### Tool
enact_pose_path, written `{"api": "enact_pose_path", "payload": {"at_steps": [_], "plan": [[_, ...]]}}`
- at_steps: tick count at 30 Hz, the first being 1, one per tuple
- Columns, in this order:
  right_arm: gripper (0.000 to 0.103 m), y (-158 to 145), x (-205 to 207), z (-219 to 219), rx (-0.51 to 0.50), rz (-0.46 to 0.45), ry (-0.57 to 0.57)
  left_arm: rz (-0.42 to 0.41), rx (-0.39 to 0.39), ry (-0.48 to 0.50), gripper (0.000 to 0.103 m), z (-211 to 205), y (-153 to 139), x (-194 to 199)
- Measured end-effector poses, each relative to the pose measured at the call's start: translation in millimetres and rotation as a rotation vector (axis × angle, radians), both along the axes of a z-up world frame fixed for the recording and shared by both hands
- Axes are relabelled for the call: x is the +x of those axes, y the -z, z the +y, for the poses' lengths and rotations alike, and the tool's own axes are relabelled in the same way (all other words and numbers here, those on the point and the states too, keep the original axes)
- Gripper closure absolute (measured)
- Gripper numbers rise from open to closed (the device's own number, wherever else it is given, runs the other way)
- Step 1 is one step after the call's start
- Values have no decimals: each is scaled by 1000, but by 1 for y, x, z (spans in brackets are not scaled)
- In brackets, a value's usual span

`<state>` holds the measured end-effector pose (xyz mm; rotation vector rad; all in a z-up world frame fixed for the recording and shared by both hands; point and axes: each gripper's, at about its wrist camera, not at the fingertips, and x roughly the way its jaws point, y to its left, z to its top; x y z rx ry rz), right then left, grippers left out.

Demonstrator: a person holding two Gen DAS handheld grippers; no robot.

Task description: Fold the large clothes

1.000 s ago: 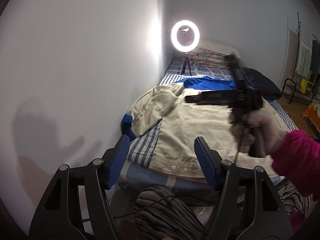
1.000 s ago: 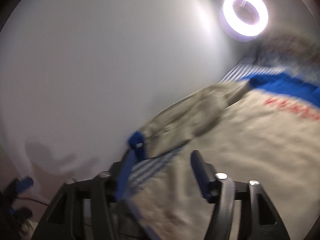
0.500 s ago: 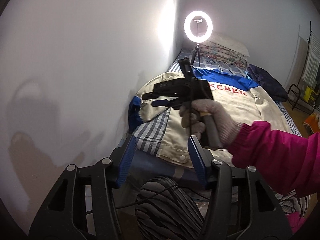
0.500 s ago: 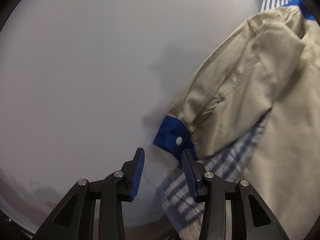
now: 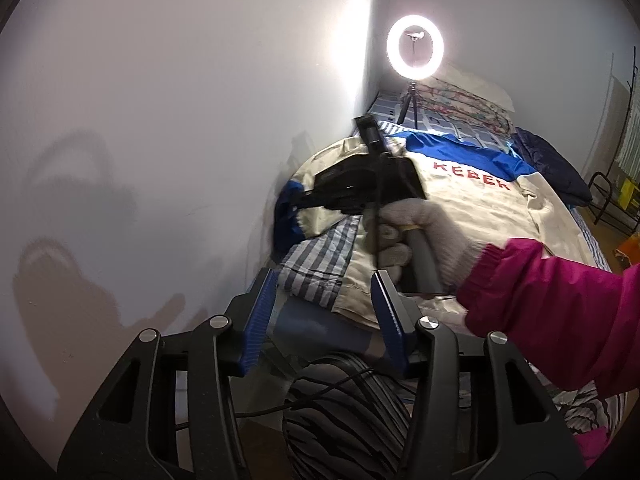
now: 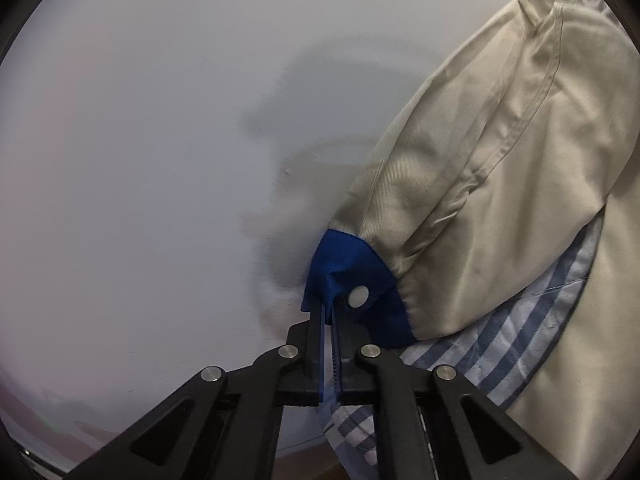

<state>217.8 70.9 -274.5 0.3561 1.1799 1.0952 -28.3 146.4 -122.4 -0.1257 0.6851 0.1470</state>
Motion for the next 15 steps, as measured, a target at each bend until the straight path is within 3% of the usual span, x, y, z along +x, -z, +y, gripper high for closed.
{"api": "enact_pose_path", "payload": {"at_steps": [9, 15], "plan": [[103, -50, -24, -100, 87, -46, 100, -42, 43, 19, 54, 1, -2, 7], [103, -60, -51, -172, 145, -41, 192, -46, 52, 52, 54, -5, 4, 22]]}}
